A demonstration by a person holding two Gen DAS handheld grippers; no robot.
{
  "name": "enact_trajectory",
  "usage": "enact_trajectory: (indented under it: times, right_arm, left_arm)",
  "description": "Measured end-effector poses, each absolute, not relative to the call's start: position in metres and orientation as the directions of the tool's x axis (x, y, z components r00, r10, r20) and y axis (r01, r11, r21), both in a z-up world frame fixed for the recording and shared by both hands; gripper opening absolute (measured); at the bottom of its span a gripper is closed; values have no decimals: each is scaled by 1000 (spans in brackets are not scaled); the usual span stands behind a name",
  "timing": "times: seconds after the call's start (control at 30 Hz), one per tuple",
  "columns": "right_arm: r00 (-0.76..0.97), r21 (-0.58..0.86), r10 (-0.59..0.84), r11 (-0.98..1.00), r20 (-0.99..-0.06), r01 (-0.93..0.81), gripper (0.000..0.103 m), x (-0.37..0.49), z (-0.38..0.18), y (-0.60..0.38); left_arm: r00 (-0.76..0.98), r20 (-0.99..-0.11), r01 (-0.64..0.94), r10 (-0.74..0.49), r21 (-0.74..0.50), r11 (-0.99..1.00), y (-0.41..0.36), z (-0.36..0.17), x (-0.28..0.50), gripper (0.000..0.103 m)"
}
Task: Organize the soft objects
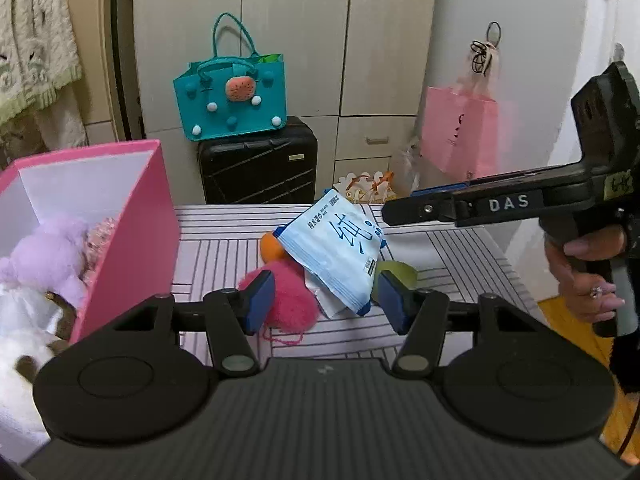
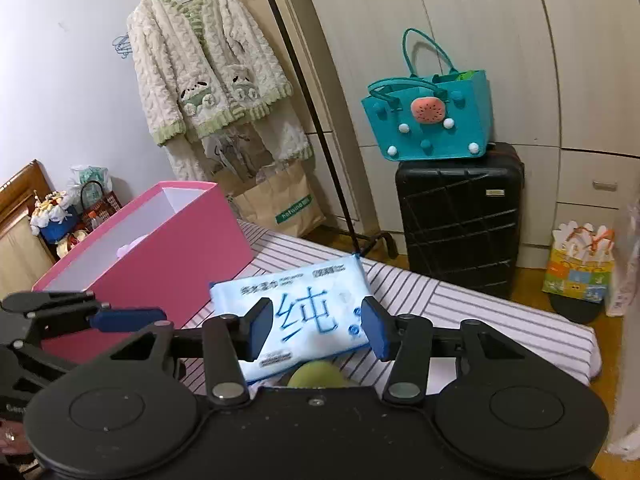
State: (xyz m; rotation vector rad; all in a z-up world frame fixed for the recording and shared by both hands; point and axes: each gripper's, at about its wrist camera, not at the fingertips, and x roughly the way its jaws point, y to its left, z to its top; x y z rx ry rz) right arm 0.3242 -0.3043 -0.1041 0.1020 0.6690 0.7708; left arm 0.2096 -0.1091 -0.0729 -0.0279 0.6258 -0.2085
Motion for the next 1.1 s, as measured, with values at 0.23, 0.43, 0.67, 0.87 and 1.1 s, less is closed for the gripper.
enact_trajectory:
  times: [0.23, 0.43, 0.67, 0.87, 1.1]
  right_arm:
    - [462, 377, 720, 677, -519, -632, 55, 363, -124, -307]
    - [330, 523, 791, 595, -515, -611, 58, 398, -144, -313]
    - [285, 602, 822, 559, -492, -571, 74, 409, -165, -314]
    - [261, 636, 847, 523, -463, -567, 58, 407, -169, -318]
    - [289, 611, 842, 532, -455, -587, 26, 394, -158, -330]
  left_arm:
    - [784, -573, 117, -237, -238, 964, -97, -87, 231, 45]
    - [774, -578, 104, -259, -287, 952, -96, -97, 238, 28]
    - [761, -582, 113, -286, -315, 942, -103, -105, 242, 26]
    - [760, -579, 122, -295, -318, 940, -106, -107, 243, 26]
    - [759, -562, 146, -328, -345, 927, -104, -108, 243, 26]
